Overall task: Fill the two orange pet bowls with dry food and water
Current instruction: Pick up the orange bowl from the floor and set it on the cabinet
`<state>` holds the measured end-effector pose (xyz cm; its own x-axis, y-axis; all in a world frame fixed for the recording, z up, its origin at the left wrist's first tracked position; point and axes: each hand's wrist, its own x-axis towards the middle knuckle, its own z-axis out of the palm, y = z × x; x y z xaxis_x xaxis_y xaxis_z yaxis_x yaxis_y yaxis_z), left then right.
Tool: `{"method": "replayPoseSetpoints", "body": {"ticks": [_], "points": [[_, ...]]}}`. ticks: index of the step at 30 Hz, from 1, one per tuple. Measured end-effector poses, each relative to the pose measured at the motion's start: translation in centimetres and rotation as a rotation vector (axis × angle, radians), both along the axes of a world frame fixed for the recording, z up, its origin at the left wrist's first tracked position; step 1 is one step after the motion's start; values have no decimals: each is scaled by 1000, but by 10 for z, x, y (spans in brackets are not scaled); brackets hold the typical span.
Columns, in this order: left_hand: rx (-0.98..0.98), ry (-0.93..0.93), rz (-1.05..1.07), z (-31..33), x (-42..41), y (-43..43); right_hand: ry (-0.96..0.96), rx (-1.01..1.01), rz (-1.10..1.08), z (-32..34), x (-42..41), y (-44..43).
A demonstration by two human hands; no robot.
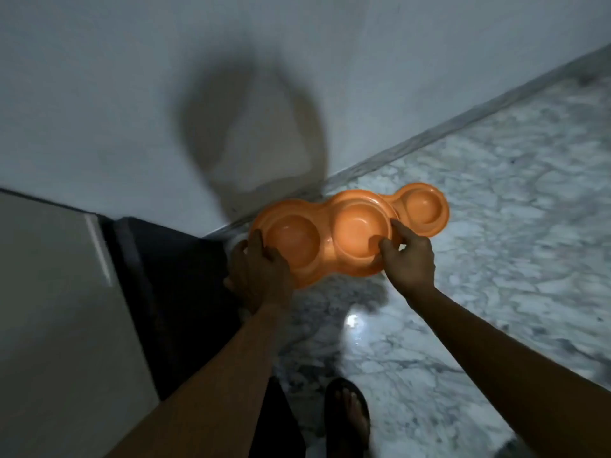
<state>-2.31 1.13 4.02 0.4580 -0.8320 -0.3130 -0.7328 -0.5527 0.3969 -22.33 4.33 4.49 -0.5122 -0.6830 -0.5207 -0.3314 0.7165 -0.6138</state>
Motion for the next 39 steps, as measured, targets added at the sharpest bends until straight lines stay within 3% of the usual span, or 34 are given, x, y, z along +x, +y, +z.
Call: {"method": "replayPoseSetpoints", "body": {"ticks": [5, 10, 12, 17, 21, 27, 33, 39], "points": [[-140, 31, 47, 164, -23, 8, 45, -94, -39, 177, -22, 9], [-413, 153, 84, 372, -14, 47, 118, -275, -64, 389, -6, 47], [-428, 187, 108, 409, -8, 60, 137, -304, -65, 428, 4, 55], [-638, 335, 136, 553, 112, 145, 163, -505, -30, 573, 116, 141], [-667, 352, 77, 616, 233, 202, 109, -558, 18, 620, 217, 194], [-664, 154, 57, 684, 444, 290, -30, -600, 174, 660, 404, 252], [-624, 48, 240, 704, 581, 354, -139, -645, 370, 670, 543, 273], [-593, 10, 390, 699, 690, 424, -205, -548, 587, 651, 658, 301]]}}
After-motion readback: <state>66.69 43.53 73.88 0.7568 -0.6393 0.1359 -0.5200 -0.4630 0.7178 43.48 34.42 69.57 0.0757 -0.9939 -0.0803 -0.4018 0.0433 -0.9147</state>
